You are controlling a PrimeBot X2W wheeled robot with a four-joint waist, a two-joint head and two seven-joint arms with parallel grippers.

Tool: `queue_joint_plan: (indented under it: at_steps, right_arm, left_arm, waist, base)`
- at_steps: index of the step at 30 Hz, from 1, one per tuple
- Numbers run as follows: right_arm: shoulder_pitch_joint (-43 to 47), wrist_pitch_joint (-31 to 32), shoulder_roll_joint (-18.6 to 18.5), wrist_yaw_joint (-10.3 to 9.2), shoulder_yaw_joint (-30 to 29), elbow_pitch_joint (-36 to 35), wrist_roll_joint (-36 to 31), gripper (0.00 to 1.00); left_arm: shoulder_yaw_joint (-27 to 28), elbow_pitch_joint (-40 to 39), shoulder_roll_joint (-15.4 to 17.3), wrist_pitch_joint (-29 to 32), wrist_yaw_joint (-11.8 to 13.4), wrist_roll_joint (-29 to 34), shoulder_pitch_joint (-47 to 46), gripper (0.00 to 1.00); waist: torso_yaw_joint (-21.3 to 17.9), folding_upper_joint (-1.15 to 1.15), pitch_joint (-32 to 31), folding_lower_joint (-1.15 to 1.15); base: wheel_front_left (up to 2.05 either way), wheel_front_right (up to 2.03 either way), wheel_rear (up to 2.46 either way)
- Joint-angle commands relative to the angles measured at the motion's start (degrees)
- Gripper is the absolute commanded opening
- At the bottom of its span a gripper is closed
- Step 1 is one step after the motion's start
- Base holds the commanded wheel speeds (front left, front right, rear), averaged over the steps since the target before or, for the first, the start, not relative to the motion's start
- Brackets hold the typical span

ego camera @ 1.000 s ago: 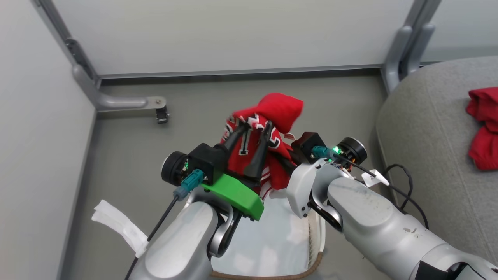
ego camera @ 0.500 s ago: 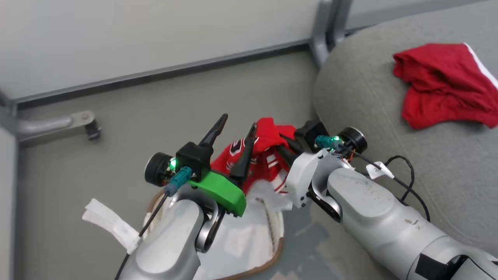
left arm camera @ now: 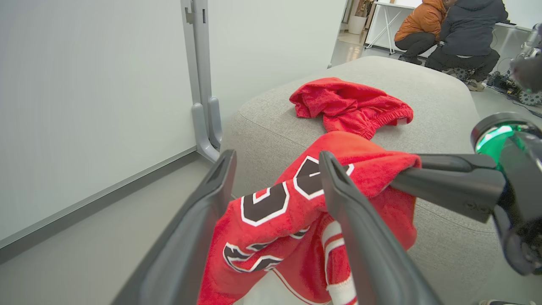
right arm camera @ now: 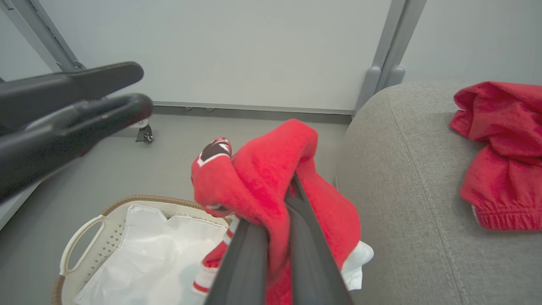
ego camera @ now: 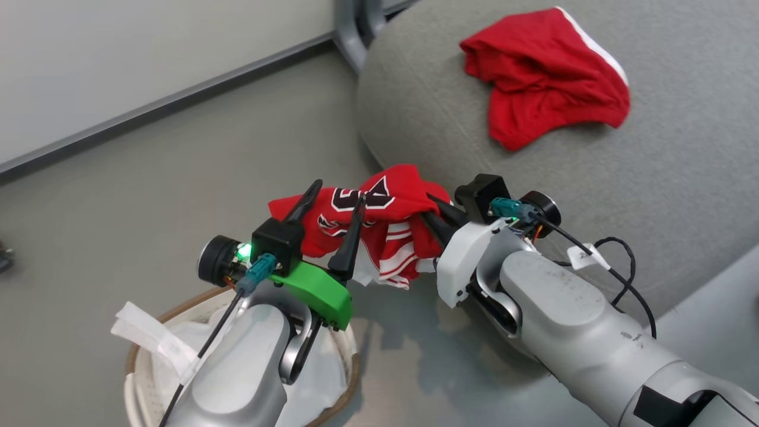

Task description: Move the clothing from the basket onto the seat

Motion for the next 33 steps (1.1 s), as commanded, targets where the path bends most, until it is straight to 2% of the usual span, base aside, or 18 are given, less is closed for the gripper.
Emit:
queue_joint_plan:
  at_steps: [1,11,20,28,33]
  right_arm:
    - [0.9,-0.2,-0.1,-0.08,-1.1,-0.1,-0.3,0.00]
    - [4.0,-0.3,0.0,-0.08,-11.4,-1.1,-6.4,0.00]
    - [6.1,-0.3,-0.1,-0.08,-16.8,-3.2,-10.7,0.00]
    - [0.9,-0.3,-0.3,-0.08,-22.5,-1.7,-16.3,0.00]
    - [-4.5,-0.3,-2.0,-0.08,-26.0,0.2,-20.0,0.00]
  left_arm:
    - [-0.1,0.3,0.2,-0.2,-0.4,0.7,-0.5,1.00]
    - [-1.7,2.8,-0.5,-0.2,-2.2,1.3,-2.4,1.00]
    - [-2.4,4.4,-0.9,-0.2,-2.8,0.6,-2.7,1.00]
    - [-1.7,5.3,-0.3,-0.2,-3.0,1.3,-2.6,1.00]
    - [-1.1,6.0,0.3,-0.2,-3.0,1.7,-2.7,1.00]
  waist:
    - [-5.4,0.00,2.5,0.00]
    - [-6.7,0.00,3.1,0.00]
    - [-6.9,0.00,3.9,0.00]
    - [-7.0,0.00,5.6,0.00]
    - [-6.9,0.00,7.2,0.00]
  base:
    - [0.00,0.00,0.00]
    - [0.00,0.00,0.00]
    - [0.04,0.04,0.04]
    - [0.02,0.02,0.02]
    - [0.00,0.00,0.00]
